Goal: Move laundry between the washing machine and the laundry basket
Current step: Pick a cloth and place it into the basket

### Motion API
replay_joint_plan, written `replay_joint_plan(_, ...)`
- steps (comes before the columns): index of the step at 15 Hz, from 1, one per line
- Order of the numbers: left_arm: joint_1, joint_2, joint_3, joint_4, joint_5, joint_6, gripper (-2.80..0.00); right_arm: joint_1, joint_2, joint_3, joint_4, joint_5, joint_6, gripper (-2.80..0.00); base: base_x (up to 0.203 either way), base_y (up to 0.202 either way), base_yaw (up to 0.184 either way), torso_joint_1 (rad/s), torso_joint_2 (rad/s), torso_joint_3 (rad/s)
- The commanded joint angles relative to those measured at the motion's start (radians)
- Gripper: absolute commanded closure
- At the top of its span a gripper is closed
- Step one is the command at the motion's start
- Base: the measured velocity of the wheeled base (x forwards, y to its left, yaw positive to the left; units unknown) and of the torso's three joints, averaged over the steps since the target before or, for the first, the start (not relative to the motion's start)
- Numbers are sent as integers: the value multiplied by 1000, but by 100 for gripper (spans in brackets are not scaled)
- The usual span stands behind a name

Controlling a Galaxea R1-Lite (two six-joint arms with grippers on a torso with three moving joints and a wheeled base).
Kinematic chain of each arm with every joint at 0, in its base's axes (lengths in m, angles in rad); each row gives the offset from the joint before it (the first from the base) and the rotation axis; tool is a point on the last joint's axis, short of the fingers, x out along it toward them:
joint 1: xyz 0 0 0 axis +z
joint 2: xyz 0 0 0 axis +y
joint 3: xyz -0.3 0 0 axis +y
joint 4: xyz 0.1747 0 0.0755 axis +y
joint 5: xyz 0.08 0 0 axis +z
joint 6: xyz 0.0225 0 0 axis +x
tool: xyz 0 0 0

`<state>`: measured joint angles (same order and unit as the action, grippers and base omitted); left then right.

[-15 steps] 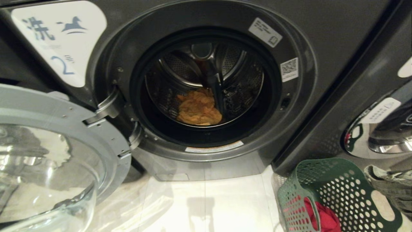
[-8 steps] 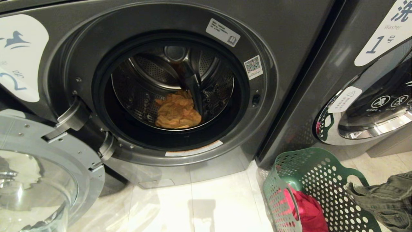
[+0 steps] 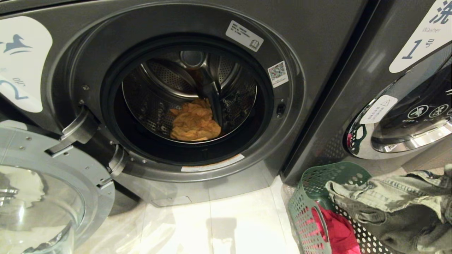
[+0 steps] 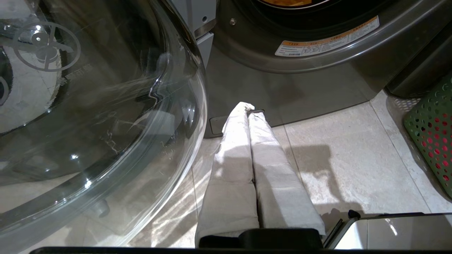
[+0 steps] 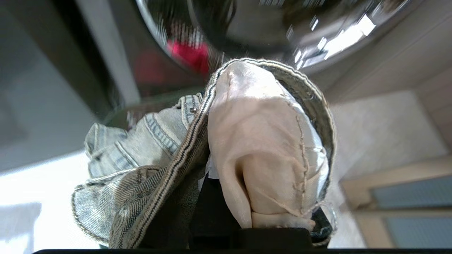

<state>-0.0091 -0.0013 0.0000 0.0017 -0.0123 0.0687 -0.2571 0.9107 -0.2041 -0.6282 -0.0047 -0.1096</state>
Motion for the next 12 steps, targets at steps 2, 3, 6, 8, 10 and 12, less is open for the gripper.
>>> replay_joint_plan(2, 0, -2, 0, 0, 0, 1, 0, 8, 91, 116, -75, 0, -1, 0, 0, 0, 0, 0, 0, 0)
replay_joint_plan(3, 0, -2, 0, 0, 0, 1, 0, 9, 104, 151, -103, 1, -1, 0, 0, 0, 0, 0, 0, 0)
replay_joint_plan(6, 0, -1, 0, 0, 0, 1, 0, 10, 119, 170, -113, 2, 1, 0, 0, 0, 0, 0, 0, 0)
replay_joint_plan(8, 0, 0, 0, 0, 0, 1, 0, 10, 119, 166, -120, 2, 5, 0, 0, 0, 0, 0, 0, 0)
replay_joint_plan(10, 0, -2, 0, 0, 0, 0, 0, 11, 126, 161, -151, 2, 5, 0, 0, 0, 0, 0, 0, 0)
replay_joint_plan(12, 0, 0, 0, 0, 0, 1, 0, 12, 155, 159, -207, 1, 4, 0, 0, 0, 0, 0, 0, 0)
